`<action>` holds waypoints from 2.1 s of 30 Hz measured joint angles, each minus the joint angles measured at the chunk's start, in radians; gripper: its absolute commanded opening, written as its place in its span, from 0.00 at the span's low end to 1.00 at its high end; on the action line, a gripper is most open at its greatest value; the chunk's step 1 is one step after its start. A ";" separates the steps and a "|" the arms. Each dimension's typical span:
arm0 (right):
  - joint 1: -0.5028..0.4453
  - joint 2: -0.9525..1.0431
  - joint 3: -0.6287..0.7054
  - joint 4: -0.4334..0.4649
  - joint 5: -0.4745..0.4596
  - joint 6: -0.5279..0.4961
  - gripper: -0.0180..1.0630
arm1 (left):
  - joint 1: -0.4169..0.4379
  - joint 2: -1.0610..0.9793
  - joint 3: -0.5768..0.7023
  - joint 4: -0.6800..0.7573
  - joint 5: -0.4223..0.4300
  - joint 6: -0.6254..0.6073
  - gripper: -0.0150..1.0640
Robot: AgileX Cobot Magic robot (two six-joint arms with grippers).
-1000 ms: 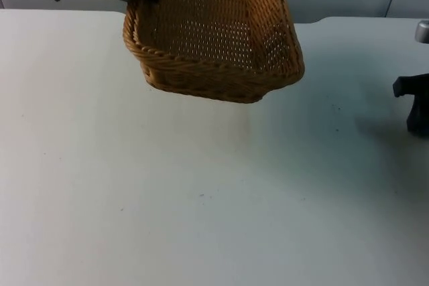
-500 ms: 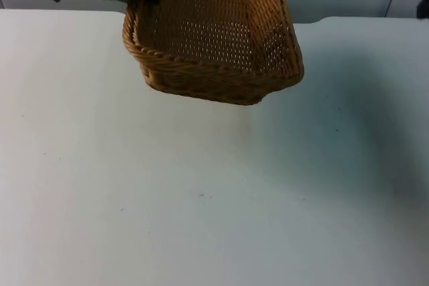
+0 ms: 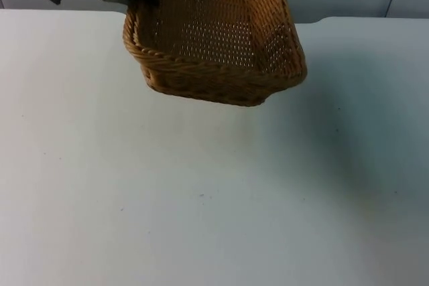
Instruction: Pick up the basket with the left hand and place the ball into the basket with the right hand.
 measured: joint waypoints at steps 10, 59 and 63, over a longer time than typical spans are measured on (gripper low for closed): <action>0.148 0.026 -0.092 -0.074 -0.007 0.053 0.01 | 0.004 0.000 0.000 -0.394 -0.021 0.277 0.01; 0.219 0.188 -0.143 -0.113 -0.130 0.094 0.71 | 0.005 0.008 0.000 -0.491 -0.023 0.339 0.01; 0.219 0.188 -0.143 -0.113 -0.128 0.095 0.71 | 0.005 0.008 0.000 -0.491 -0.022 0.339 0.01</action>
